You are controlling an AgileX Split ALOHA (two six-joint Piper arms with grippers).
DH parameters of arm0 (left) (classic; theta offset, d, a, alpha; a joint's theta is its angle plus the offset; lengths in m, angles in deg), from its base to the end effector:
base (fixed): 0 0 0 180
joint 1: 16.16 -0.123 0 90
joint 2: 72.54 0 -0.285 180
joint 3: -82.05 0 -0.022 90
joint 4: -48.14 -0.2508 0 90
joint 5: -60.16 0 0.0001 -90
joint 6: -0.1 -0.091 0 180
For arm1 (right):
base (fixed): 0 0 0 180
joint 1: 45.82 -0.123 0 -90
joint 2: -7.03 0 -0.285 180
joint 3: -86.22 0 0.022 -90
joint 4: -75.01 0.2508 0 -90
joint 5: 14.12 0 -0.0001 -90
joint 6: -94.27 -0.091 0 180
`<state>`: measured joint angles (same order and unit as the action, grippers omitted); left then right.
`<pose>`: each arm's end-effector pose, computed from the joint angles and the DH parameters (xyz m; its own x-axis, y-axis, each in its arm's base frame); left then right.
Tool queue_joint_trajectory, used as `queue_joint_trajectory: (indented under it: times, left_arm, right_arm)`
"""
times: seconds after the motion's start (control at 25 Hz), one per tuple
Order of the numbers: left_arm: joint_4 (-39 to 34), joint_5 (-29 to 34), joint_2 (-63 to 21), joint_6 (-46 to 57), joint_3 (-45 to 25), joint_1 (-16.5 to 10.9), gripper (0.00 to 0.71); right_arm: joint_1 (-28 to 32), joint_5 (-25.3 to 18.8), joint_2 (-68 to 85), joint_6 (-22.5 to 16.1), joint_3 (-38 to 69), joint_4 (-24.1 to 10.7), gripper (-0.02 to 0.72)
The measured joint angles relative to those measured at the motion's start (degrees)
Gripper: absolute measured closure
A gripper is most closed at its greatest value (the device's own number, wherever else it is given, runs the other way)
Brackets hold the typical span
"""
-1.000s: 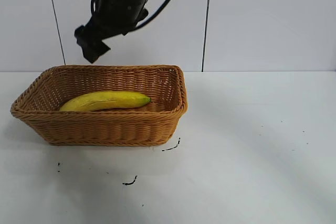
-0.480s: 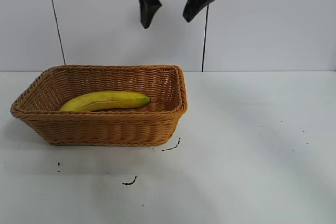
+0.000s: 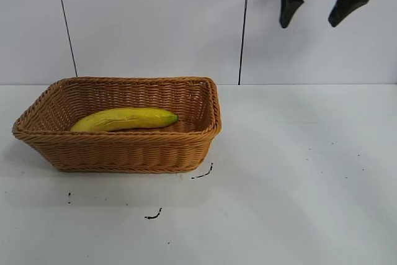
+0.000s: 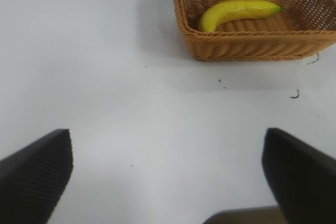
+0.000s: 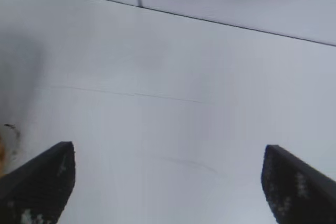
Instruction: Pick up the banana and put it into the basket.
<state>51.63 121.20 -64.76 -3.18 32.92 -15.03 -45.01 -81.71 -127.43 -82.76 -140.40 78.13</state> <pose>-0.0041 -0.0048 0.2743 -0.4659 0.0369 -0.8841 0.0797 0.9968 -0.0004 0.4872 -0.0023 0.2752 -0.9085 -0.0182 -0.4175 -0.0351 0.9988 0.0328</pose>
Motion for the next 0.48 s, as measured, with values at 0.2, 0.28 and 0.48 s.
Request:
queue_joint_trajectory:
  times: [0.2, 0.28, 0.48]
  left_arm:
    - [0.00, 0.00, 0.00, 0.00, 0.00, 0.00, 0.015]
    - [0.00, 0.00, 0.00, 0.00, 0.00, 0.00, 0.015]
    - [0.00, 0.00, 0.00, 0.00, 0.00, 0.00, 0.015]
  right_arm:
    - [-1.13, -1.98, -0.05, 1.25, 0.00, 0.21, 0.026]
    - [-1.44, -2.04, -0.05, 1.25, 0.00, 0.40, 0.026]
    - [-1.44, -2.04, 2.36, 1.09, 3.44, 1.73, 0.026]
